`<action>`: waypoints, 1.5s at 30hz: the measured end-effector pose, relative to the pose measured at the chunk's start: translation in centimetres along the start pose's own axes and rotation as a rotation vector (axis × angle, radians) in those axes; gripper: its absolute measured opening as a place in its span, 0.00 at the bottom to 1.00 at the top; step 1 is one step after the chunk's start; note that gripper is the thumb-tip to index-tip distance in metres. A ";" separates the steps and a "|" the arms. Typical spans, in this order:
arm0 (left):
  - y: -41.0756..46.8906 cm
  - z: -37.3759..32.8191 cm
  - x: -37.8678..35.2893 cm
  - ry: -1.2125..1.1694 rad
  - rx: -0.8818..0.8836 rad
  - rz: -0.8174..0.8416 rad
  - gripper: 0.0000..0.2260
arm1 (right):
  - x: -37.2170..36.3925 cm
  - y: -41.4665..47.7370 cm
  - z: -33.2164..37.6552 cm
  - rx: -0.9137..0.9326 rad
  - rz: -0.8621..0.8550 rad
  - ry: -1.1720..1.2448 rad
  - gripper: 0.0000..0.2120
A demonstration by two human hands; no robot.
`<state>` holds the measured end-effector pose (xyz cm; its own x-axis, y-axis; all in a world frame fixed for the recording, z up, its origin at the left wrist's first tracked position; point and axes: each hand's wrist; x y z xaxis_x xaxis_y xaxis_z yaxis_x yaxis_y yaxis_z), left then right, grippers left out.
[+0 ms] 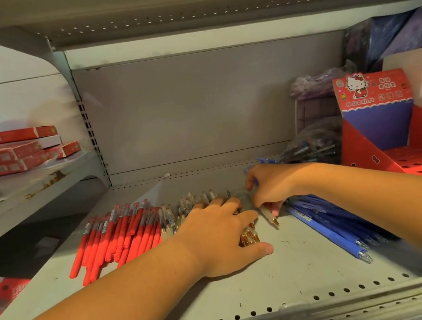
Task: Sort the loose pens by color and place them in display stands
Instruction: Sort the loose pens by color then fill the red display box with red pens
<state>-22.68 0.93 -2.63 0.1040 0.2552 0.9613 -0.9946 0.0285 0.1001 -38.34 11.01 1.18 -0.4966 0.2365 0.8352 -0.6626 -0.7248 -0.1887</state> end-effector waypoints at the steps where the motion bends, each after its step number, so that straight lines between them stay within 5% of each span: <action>1: 0.0 0.1 0.0 0.001 -0.004 -0.004 0.34 | -0.2 -0.4 0.0 0.009 0.009 0.007 0.16; 9: -0.1 0.2 0.3 -0.037 0.006 -0.083 0.30 | -1.5 -2.5 0.0 0.067 0.010 0.064 0.07; 15: 0.5 -0.1 0.2 -0.032 -0.024 0.021 0.32 | -0.8 -3.7 -1.3 0.119 0.040 0.215 0.10; 20: 0.8 -0.1 0.8 -0.035 -0.062 0.027 0.29 | 2.1 -5.8 -3.0 0.112 -0.129 -0.092 0.07; 30: 3.1 -2.2 3.5 -0.003 -0.114 0.087 0.28 | 3.2 -10.4 -6.5 -0.101 -0.076 -0.405 0.38; 36: 4.5 -3.7 3.3 0.034 -0.161 0.117 0.20 | 1.4 -10.8 -6.1 -0.024 -0.113 -0.524 0.23; 45: 3.4 -0.3 2.9 -0.121 -0.191 0.155 0.16 | 0.4 -11.2 -4.6 -0.011 -0.069 -0.642 0.17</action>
<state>-25.75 2.08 0.44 -0.0620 0.1536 0.9862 -0.9791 0.1826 -0.0900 -33.73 22.20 1.20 -0.0208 -0.1542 0.9878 -0.6883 -0.7144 -0.1260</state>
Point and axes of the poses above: each hand's wrist, its own y-axis towards the middle knuckle, its own x-axis out of the back of the hand, z = x × y, and after that the axes turned 2 degrees about y, right-handed
